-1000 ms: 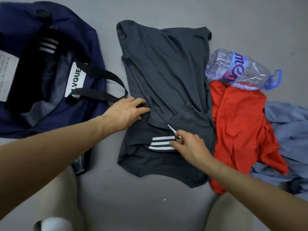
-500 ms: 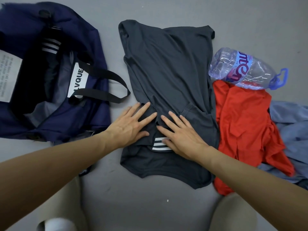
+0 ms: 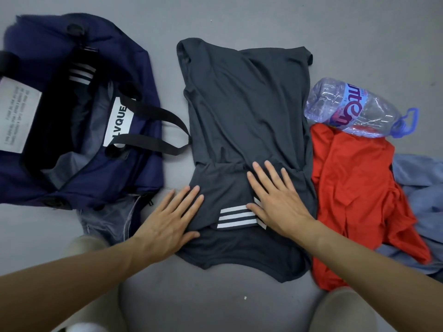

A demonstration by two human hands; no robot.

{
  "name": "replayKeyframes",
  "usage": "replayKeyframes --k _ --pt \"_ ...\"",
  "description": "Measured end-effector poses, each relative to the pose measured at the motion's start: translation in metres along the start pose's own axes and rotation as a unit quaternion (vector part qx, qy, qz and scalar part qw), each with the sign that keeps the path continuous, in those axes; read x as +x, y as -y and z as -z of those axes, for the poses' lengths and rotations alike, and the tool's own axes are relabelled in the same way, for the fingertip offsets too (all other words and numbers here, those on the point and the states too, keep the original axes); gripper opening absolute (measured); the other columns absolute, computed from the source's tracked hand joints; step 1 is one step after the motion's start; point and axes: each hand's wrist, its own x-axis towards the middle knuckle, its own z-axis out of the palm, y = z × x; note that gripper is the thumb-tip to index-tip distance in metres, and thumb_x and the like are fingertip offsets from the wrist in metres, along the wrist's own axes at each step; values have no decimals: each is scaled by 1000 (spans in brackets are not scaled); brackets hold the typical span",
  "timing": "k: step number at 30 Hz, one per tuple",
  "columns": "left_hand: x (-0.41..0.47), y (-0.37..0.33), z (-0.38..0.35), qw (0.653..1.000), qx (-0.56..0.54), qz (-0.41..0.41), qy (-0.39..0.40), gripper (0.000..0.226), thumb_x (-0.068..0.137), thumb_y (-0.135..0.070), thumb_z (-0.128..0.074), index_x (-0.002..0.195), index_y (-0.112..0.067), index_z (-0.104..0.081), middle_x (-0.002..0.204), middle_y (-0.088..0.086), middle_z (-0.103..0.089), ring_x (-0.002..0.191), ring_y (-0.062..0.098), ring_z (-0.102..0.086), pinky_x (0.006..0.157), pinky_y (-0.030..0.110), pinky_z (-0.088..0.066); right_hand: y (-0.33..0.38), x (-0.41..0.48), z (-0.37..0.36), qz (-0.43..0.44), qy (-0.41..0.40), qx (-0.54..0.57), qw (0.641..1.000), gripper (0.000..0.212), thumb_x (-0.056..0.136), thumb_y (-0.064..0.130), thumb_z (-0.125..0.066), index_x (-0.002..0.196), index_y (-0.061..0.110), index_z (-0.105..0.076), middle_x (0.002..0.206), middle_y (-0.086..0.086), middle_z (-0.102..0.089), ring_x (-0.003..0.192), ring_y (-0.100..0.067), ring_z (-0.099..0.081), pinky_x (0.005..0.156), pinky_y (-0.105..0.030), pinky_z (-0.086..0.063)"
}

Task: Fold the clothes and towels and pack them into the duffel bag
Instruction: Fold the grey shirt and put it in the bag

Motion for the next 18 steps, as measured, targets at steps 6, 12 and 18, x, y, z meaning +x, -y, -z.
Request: replayKeyframes --k 6,12,18 --pt "-34 -1 -10 999 -7 41 7 92 94 -72 -28 158 -7 -21 167 16 -8 154 33 -9 119 54 -25 12 -4 -10 81 3 -13 997 77 98 65 -28 160 20 -15 167 -6 -9 154 -27 -1 122 -54 -13" --pt "-14 -8 4 994 -17 -89 -56 81 101 -60 -36 160 -9 -14 168 12 -4 155 29 -4 121 46 -15 10 -18 -5 79 -30 11 996 74 101 62 -29 160 20 -15 168 -6 -7 155 -26 0 124 -51 -11" --pt "13 -14 18 992 -7 -119 -41 78 103 -62 -29 161 -15 -5 168 11 2 155 28 4 125 47 -16 -16 -99 -19 53 -26 30 998 74 98 59 -38 157 14 -28 166 -9 -18 153 -28 -12 120 -48 -24"
